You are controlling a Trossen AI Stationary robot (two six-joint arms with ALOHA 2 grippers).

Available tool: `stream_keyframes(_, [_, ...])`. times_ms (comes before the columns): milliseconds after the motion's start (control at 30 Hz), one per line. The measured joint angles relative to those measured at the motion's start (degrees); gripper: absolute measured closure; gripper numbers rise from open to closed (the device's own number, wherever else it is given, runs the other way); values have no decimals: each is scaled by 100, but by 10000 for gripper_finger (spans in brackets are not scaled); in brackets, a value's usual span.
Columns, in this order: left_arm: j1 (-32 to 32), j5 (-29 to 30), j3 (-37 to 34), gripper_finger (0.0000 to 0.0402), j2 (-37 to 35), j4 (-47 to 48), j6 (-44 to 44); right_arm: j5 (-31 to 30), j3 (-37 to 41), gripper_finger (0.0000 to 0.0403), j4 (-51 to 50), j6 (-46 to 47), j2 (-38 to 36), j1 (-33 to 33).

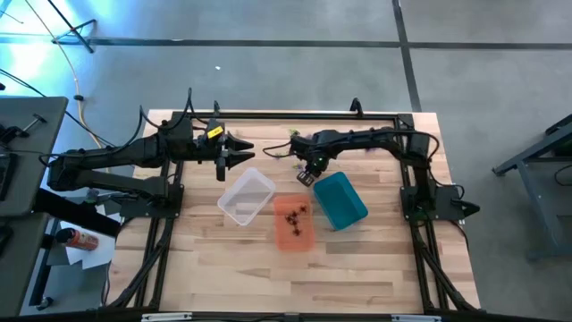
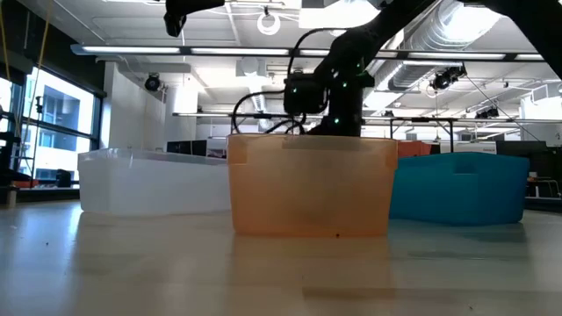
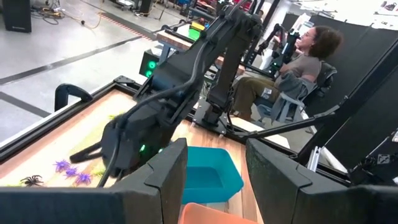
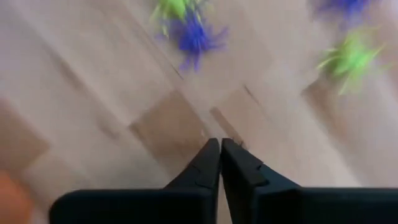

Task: Sort Halloween decoration
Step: Put the black spider toy into the orange bin

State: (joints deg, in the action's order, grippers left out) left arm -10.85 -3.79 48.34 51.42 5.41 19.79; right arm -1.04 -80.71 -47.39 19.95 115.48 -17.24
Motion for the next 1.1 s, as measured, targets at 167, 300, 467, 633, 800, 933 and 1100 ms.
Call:
stream_keyframes(167, [1,1,0,250,0,-1,2,-3,-31,400,111,-246,-627,-14])
stream_keyframes(300, [0,11,0,250,2,0,4,176,-31,402,234,-424,-1159,-50])
stream_keyframes(467, [0,25,0,250,2,-2,7,770,-31,402,664,-895,-1918,10])
stream_keyframes(633, [0,26,0,250,2,-4,2,1484,581,402,1876,-1202,-3027,353])
stream_keyframes(800, [0,24,0,250,2,-13,-227,1477,1873,403,3467,-535,-4434,692])
stream_keyframes(933, [0,24,0,250,7,-68,-442,1426,3008,403,5844,-235,-5332,1081])
stream_keyframes(1100, [1,22,0,250,5,-176,-549,1029,3882,403,7925,-860,-5699,1526])
